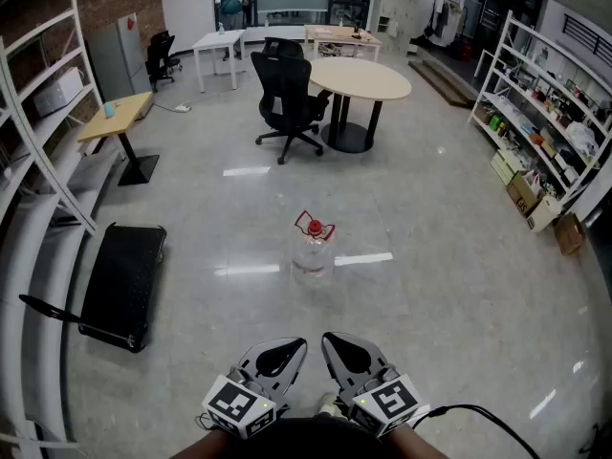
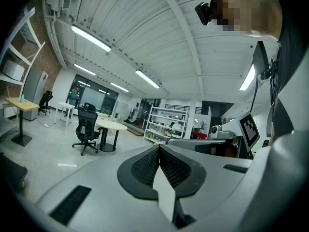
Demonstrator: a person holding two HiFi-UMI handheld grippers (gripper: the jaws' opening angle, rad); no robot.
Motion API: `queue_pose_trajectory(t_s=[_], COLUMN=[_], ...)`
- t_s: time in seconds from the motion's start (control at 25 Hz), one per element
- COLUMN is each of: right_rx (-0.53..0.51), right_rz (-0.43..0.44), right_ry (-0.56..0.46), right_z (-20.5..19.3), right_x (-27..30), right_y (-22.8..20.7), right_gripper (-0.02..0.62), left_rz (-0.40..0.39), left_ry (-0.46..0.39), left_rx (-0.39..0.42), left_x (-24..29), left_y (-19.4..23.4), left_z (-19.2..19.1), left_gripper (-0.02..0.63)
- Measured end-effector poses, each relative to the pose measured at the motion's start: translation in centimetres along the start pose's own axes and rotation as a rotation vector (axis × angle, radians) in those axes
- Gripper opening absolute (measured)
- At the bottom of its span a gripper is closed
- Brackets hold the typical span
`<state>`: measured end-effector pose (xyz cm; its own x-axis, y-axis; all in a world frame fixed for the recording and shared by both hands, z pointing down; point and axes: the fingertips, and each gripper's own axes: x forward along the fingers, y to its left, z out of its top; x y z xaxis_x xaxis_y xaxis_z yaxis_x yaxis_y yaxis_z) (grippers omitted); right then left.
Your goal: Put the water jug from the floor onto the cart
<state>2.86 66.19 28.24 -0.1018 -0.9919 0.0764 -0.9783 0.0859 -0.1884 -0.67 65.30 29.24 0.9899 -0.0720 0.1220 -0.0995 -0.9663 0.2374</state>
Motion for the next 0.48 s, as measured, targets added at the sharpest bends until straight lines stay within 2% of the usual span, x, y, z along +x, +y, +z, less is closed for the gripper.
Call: queue_pose_trajectory(t_s=[0.48], right_rx=[-0.013], right_rz=[0.007], right_ry=[-0.004], right_z=[0.30], right_x=[-0.52], right_y=[0.24], right_gripper=[0.002], left_rz=[0.000], left_ry=[-0.006], left_rx=[0.011], left_x=[0.54], left_y=[-0.48], left_z=[0.12], left_gripper=[0.003])
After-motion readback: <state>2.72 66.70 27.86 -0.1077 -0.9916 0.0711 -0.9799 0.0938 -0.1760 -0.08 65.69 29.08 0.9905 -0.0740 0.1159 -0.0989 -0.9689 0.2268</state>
